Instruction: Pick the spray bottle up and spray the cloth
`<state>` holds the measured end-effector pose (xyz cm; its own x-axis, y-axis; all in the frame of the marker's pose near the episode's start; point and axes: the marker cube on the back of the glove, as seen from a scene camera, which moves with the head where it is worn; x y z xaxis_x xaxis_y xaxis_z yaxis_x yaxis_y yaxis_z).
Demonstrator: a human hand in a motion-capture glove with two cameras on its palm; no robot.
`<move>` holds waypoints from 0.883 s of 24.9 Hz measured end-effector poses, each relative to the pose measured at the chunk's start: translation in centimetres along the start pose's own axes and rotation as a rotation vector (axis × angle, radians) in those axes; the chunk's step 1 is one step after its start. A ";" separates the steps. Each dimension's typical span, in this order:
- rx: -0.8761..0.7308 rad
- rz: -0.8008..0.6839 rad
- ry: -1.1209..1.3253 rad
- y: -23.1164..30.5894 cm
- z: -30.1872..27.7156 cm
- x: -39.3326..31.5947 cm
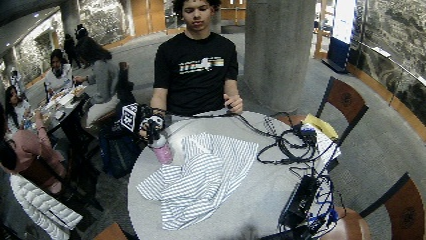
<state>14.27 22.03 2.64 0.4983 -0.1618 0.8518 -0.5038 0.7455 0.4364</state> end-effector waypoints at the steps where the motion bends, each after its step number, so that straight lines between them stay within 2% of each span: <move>1: 0.001 0.005 -0.001 0.1 0.0 0.0; 9: 0.020 0.015 0.064 1.0 -2.0 0.4; 22: -0.181 0.070 -0.016 -0.6 1.0 0.9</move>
<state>14.29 20.83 3.45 0.4542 -0.1151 0.8835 -0.4008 0.8592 0.3179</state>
